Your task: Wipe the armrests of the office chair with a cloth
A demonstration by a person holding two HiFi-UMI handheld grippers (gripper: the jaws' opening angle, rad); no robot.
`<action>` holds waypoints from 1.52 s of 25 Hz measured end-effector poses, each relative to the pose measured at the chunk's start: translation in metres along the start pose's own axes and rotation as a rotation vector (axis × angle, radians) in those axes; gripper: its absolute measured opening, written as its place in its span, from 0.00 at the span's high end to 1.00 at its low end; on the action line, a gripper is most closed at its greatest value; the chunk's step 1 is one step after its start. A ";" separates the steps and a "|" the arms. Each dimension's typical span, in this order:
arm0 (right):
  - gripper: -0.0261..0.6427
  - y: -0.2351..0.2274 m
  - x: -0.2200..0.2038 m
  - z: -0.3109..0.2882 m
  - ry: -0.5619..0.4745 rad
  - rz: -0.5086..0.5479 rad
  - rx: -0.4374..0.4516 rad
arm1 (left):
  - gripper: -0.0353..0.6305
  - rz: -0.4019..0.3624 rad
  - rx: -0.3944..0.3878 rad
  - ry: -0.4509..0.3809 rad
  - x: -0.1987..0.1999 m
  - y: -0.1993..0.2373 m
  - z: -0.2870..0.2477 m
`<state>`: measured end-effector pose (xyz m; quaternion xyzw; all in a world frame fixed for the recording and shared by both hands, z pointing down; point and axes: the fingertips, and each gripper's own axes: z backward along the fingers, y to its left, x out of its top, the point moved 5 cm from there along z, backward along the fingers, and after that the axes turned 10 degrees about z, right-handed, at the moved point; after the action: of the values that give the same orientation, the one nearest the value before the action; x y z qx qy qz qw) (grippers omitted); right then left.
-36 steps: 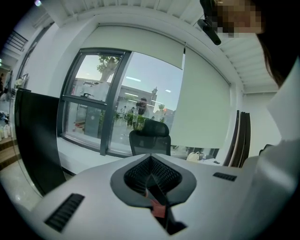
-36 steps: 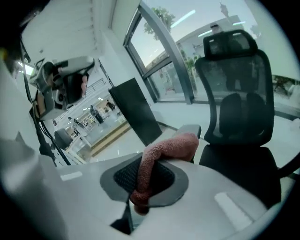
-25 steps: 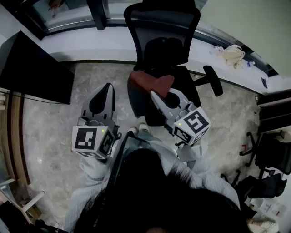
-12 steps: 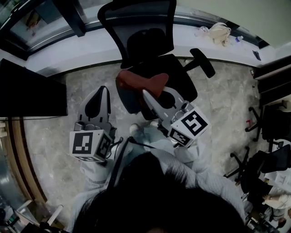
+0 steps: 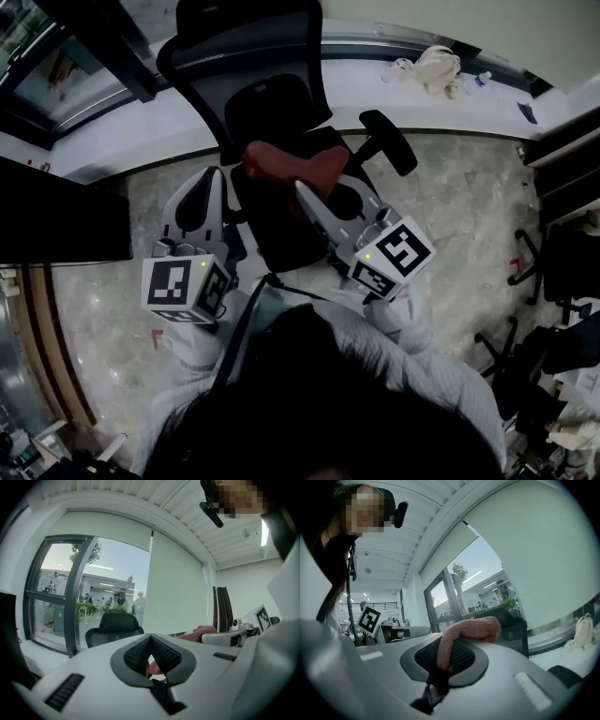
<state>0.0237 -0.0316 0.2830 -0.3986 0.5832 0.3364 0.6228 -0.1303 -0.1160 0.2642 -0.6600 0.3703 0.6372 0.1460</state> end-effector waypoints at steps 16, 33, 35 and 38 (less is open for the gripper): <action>0.92 -0.299 0.042 0.209 0.157 0.033 0.092 | 0.94 0.069 0.199 -0.065 -0.031 -0.261 -0.183; 0.92 -0.389 -0.041 0.141 0.308 0.054 0.090 | 0.94 0.095 0.312 0.005 -0.057 -0.247 -0.204; 0.92 -0.409 -0.064 0.112 0.339 0.074 0.090 | 0.94 0.111 0.348 0.027 -0.064 -0.237 -0.195; 0.92 -0.433 -0.105 0.070 0.401 0.089 0.091 | 0.94 0.133 0.402 0.052 -0.079 -0.221 -0.179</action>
<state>0.4288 -0.1624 0.4332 -0.4028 0.7272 0.2508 0.4960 0.1570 -0.0604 0.3033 -0.6081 0.5361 0.5415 0.2227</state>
